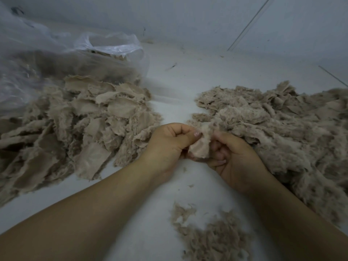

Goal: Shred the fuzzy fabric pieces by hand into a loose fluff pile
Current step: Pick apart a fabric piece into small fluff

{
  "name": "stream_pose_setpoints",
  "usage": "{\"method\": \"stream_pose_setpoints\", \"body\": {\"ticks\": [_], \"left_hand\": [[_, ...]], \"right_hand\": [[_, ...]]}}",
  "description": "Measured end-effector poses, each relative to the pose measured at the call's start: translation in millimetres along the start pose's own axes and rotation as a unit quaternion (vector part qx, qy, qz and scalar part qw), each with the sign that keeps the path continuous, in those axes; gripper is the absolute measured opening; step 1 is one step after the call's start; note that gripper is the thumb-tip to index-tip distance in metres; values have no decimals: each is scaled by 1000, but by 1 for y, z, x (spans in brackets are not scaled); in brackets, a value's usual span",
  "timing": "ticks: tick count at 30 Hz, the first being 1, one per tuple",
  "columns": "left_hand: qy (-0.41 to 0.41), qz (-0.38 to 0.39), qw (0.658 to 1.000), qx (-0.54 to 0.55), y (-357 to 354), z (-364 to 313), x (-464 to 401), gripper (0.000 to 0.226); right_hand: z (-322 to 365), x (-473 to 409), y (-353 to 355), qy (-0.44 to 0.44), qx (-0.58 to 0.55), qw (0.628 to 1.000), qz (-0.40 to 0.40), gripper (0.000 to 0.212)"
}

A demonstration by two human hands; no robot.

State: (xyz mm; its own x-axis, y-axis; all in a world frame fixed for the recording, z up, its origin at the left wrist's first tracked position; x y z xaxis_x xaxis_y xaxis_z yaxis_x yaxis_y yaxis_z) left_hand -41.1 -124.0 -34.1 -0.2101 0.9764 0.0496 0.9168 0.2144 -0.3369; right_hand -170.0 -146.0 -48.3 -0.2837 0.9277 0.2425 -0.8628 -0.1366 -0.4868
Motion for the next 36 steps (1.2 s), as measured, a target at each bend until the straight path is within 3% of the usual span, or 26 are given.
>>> {"method": "stream_pose_setpoints", "body": {"ticks": [2,5,9,12,14,17,22,28,31,36], "left_hand": [[-18,-4,1000,-19,-1,0,1,9],[-48,-15,998,-47,1,-2,2,15],[-59,-31,996,-58,4,-5,-1,18],[-53,-17,997,-49,2,-3,1,22],[-55,2,997,-48,0,-3,3,22],[-53,22,997,-46,-4,-2,5,22],[-29,-2,998,-50,2,0,2,38],[18,22,996,-82,-4,-2,5,10],[11,19,993,-112,-5,-3,4,20],[-11,-10,996,-92,-2,-2,1,15]], "right_hand": [[0,1,-1,14,34,999,30,30],[0,3,-4,30,112,992,46,22],[-1,-3,2,-10,48,999,3,7],[-3,-4,5,-33,12,999,-30,29],[-5,0,0,-43,1,999,0,25],[-4,2,-4,-11,74,996,45,27],[-4,-3,0,-31,38,999,20,21],[0,2,-2,-19,75,996,52,11],[-3,2,-2,-35,71,996,41,9],[-5,7,-9,-14,145,986,83,28]]}}
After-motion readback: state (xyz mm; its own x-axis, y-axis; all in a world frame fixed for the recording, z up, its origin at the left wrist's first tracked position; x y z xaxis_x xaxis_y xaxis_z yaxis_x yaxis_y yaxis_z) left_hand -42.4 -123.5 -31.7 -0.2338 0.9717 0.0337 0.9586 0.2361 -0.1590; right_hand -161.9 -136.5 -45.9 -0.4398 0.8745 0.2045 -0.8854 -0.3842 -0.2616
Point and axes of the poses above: each hand's wrist, its own x-axis away from the middle knuckle, its own y-axis out of the back of the hand, z = x × y, the point moved 6 cm from there along -x, towards the middle knuckle, and after that the axes turned 9 degrees about -z, right-handed, at the moved point
